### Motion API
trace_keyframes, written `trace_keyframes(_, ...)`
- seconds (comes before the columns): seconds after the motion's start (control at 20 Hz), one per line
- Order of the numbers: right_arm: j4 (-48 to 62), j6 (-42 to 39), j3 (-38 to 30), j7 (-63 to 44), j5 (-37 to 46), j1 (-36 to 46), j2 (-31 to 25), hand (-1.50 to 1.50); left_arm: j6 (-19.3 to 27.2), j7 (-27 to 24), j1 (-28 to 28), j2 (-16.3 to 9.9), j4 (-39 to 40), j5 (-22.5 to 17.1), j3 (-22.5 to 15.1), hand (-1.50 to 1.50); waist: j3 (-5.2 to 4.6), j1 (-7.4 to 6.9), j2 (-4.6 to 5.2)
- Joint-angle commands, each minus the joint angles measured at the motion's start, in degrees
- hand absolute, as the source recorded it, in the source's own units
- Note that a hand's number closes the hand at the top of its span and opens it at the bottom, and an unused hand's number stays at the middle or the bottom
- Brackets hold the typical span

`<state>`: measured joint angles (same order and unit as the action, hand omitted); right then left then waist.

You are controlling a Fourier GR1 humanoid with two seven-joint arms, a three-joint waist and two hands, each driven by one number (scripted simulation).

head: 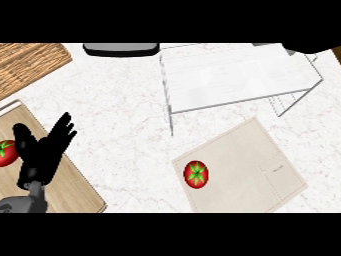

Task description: Pick the lemon from the placemat and place it in the tiered shelf

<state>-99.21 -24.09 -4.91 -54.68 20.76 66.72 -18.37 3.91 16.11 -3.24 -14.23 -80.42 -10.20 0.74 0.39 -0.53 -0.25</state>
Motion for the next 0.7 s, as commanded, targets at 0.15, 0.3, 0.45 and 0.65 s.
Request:
trace_keyframes(0.15, 13.1, -3.4, -0.6, 7.5, -0.5, 2.6, -3.5, 1.50, -1.1, 0.3, -0.2, 1.4, 3.5, -0.2, -0.1, 0.00, -0.45, -0.03, 0.46)
trace_keyframes(0.3, 18.3, -2.1, 0.2, 11.9, 1.8, 3.2, -3.9, 1.50, -1.7, 0.4, 1.1, 1.1, 2.5, -0.3, 0.2, 0.00, -0.43, -0.32, 0.45)
trace_keyframes(0.45, 23.5, 0.6, 2.2, 15.7, 5.6, 4.4, -3.2, 1.50, -2.4, 0.8, 0.2, 0.2, 2.5, 0.0, 0.5, 0.00, -0.44, -0.49, 0.52)
trace_keyframes(0.65, 27.6, 4.4, 2.3, 21.6, 8.2, 1.7, -3.0, 1.50, -2.8, 0.9, -0.5, 0.5, 3.0, -1.1, 1.9, 0.00, -0.42, -0.36, 0.56)
